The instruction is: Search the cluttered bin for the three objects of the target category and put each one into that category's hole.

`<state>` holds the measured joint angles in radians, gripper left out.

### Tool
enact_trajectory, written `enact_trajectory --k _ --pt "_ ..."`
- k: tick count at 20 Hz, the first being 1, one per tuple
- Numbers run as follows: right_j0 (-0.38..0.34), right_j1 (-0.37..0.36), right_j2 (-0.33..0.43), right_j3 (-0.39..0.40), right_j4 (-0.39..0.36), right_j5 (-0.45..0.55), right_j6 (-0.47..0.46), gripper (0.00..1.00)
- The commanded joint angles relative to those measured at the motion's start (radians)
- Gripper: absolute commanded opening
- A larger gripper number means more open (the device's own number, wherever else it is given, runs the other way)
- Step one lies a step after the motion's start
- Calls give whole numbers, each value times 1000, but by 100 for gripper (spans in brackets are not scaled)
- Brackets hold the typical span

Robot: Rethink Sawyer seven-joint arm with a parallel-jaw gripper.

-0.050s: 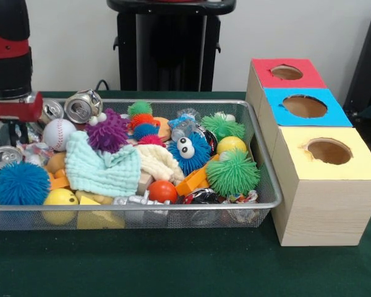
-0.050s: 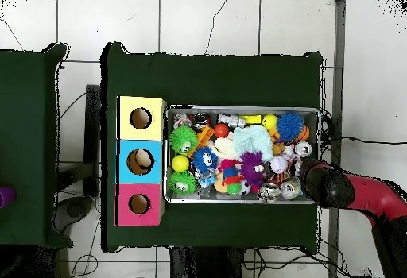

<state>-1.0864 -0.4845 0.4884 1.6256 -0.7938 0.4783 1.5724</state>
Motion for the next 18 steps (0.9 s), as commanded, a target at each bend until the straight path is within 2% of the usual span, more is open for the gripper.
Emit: enact_trajectory --k 1,5,7,18 --pt "50 6 79 176 -95 -8 -211 0" --pt "133 -195 63 262 -17 89 -128 0" --pt "166 -256 54 277 22 137 -106 0" --pt "283 -420 7 269 106 292 -84 0"
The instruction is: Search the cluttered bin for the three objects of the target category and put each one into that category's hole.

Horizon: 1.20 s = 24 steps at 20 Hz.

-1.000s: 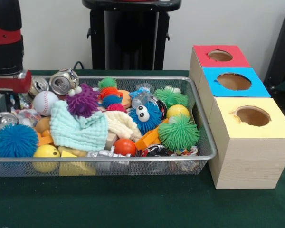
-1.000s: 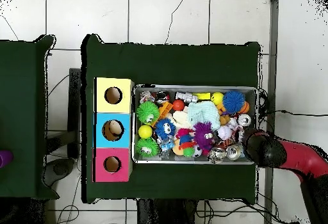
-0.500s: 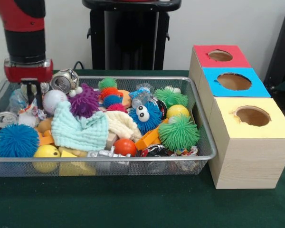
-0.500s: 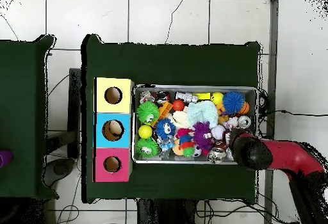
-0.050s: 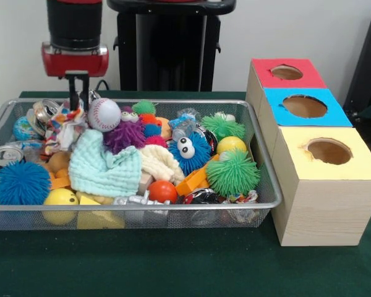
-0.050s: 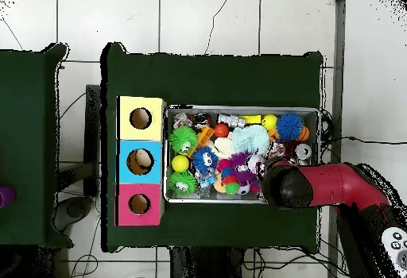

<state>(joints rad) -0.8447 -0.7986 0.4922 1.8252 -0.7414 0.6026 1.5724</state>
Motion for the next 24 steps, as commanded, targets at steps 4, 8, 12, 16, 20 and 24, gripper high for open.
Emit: enact_trajectory --k 4,8,12,16,20,24 --pt "62 -149 3 74 84 209 -86 0" --pt "80 -187 -2 83 100 232 -83 0" --pt "109 -219 -11 69 113 281 -75 0" --pt "155 -249 -29 46 116 335 -48 0" --pt "183 -257 -37 43 122 353 -26 0" --pt "215 -273 -53 46 124 362 8 0"
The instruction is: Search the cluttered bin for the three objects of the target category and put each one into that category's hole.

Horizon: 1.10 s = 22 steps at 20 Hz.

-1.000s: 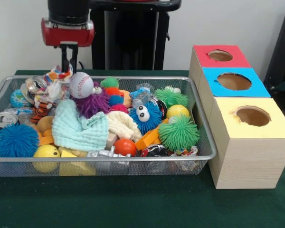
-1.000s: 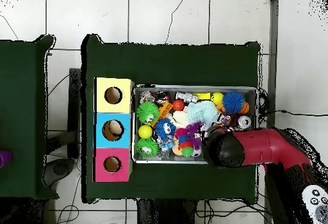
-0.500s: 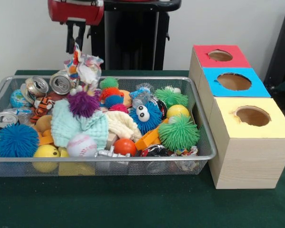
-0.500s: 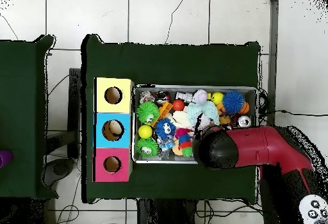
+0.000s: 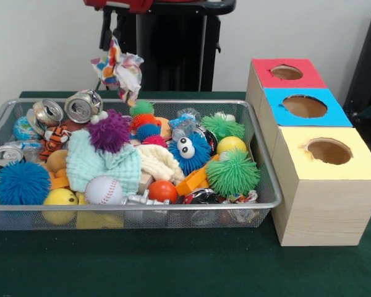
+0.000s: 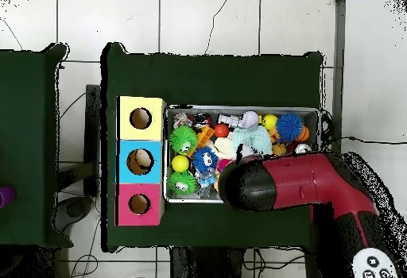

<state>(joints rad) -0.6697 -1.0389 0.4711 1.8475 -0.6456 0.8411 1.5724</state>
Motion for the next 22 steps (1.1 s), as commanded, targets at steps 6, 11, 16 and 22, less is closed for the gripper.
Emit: enact_trajectory --k 6,11,16,22 --pt "117 -43 -67 38 33 122 100 0" --pt "182 -45 -102 46 35 116 149 0" --pt "231 -35 -142 38 37 108 172 0" --pt "310 40 -182 -24 43 105 238 0"
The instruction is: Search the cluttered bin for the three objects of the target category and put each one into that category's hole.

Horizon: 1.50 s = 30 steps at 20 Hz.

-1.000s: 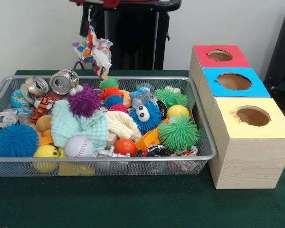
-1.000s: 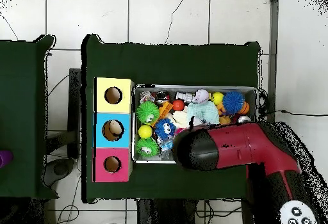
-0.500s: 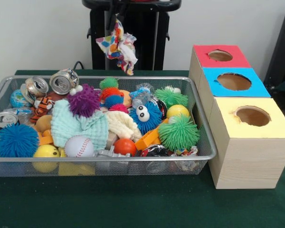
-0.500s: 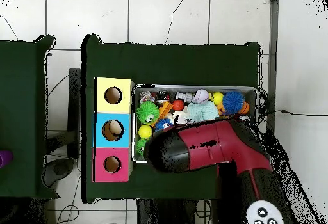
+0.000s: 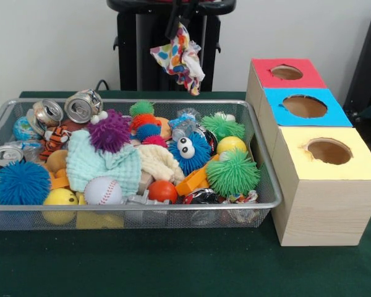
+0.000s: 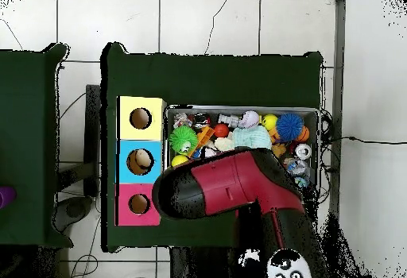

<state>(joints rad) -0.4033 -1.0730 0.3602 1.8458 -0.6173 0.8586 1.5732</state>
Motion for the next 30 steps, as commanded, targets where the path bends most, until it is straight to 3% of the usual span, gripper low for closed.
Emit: enact_trajectory --k 1,14,25,30 --pt "54 83 -77 -27 16 78 241 0" --pt "184 160 -157 -198 66 185 261 0" --pt "294 253 -209 -404 154 392 315 0" --pt "333 289 -226 -473 187 431 342 0"
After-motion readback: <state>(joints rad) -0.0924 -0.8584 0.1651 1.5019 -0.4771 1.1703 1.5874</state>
